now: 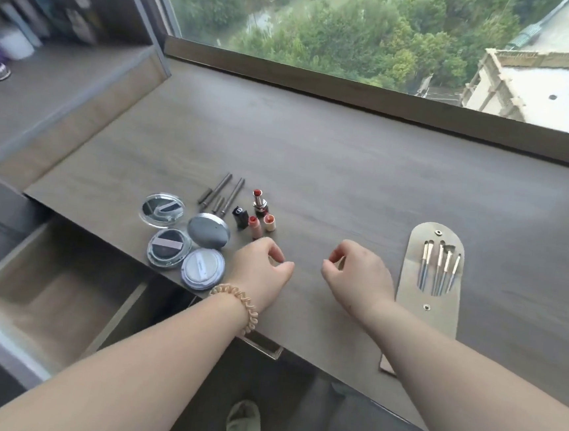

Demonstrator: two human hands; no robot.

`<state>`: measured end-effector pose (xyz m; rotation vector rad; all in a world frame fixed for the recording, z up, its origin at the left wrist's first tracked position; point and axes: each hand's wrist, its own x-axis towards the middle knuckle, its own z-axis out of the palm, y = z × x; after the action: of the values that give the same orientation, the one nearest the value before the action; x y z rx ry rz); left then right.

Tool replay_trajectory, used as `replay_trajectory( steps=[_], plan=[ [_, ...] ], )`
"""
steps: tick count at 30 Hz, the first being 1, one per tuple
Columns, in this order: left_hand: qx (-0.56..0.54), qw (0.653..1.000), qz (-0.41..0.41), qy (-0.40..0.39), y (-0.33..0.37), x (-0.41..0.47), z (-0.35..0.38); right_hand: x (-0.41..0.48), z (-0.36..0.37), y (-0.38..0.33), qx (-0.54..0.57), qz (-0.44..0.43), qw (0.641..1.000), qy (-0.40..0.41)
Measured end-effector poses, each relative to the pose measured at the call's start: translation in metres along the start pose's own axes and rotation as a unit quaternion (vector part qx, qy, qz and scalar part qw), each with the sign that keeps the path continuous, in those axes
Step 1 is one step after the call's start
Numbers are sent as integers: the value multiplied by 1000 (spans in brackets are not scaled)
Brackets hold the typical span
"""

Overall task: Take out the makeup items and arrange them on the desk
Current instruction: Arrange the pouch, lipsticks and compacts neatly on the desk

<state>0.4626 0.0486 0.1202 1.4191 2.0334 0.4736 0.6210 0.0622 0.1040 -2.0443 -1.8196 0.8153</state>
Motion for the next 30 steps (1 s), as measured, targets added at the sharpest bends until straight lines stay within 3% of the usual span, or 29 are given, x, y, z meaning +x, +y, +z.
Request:
replay_trajectory(
  steps=[5, 9, 13, 22, 30],
  plan=[
    [-83, 992, -62, 77, -29, 21, -26, 24, 31, -42, 42, -16, 998, -50],
    [-173, 979, -73, 73, -31, 34, -20, 45, 50, -66, 65, -2, 997, -52],
    [-184, 978, -78, 54, -23, 48, -12, 64, 59, -79, 70, 13, 997, -42],
    [-143, 983, -97, 56, -29, 74, 0, 80, 72, -82, 72, -3, 997, -38],
    [-56, 997, -6, 53, -23, 73, 5, 64, 57, -72, 100, -23, 995, 13]
  ],
)
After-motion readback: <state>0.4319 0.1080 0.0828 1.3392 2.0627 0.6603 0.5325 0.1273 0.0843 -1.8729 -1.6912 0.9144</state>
